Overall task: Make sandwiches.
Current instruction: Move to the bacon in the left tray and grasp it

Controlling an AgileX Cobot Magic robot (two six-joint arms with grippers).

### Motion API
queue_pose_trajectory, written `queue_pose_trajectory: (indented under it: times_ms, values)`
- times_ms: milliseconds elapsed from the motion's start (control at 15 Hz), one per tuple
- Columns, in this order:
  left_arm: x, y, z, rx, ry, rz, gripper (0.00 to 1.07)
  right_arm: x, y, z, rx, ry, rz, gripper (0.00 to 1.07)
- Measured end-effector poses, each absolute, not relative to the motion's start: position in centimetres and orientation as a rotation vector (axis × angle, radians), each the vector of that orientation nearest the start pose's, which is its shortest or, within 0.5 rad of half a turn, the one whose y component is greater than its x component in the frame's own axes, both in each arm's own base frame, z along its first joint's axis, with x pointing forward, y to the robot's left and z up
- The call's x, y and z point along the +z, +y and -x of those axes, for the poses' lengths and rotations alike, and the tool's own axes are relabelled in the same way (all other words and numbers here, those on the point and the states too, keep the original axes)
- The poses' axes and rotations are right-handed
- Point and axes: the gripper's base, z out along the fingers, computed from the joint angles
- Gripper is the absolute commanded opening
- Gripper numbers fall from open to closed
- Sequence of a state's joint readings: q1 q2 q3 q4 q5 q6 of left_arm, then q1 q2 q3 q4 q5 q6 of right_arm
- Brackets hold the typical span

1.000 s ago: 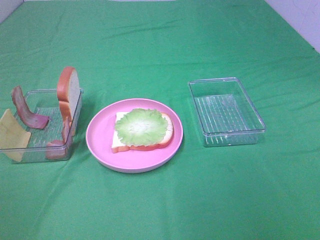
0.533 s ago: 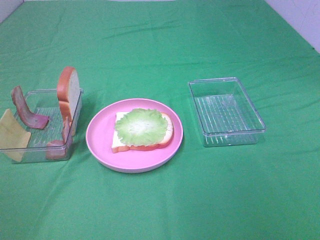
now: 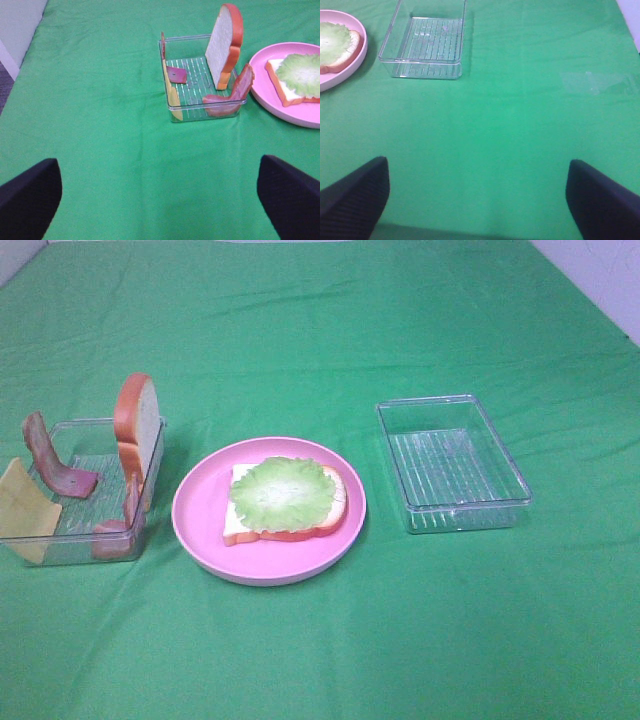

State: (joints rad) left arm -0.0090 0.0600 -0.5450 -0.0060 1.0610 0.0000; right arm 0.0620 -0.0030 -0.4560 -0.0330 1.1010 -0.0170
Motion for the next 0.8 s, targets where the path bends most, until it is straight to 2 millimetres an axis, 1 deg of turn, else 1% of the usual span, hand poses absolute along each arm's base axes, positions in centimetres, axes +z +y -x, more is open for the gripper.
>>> queue_pose_trajectory:
  times_ms: [67,200,267,333,533,600,733,800]
  values:
    - [29.9,-0.1,-0.7,-0.018,2.057,0.0,1.0,26.2,-0.3,0.2,-0.013,2.124,0.082,0.92]
    - [31.4,-0.1,-3.2,-0.02,2.103,0.004,1.0,26.2,-0.3,0.2,-0.013,2.124,0.082,0.92]
    - [32.2,-0.1,-5.4,-0.026,2.162,0.017,1.0,26.2,-0.3,0.2,-0.013,2.124,0.082,0.92]
    - [32.8,-0.1,-6.8,-0.032,2.2,0.026,1.0,26.2,-0.3,0.2,-0.013,2.124,0.082,0.92]
    - [33.8,-0.4,-11.4,-0.07,2.325,0.04,1.0,26.2,-0.3,0.2,-0.013,2.124,0.082,0.92]
    - [34.0,-0.4,-12.2,-0.073,2.342,0.041,1.0,26.2,-0.3,0.2,-0.013,2.124,0.082,0.92]
    - [34.5,-0.5,-15.2,-0.079,2.401,0.045,1.0,26.2,-0.3,0.2,-0.013,2.124,0.082,0.92]
    - [34.5,-0.6,-18.1,-0.094,2.465,0.051,1.0,26.2,-0.3,0.2,-0.013,2.124,0.082,0.92]
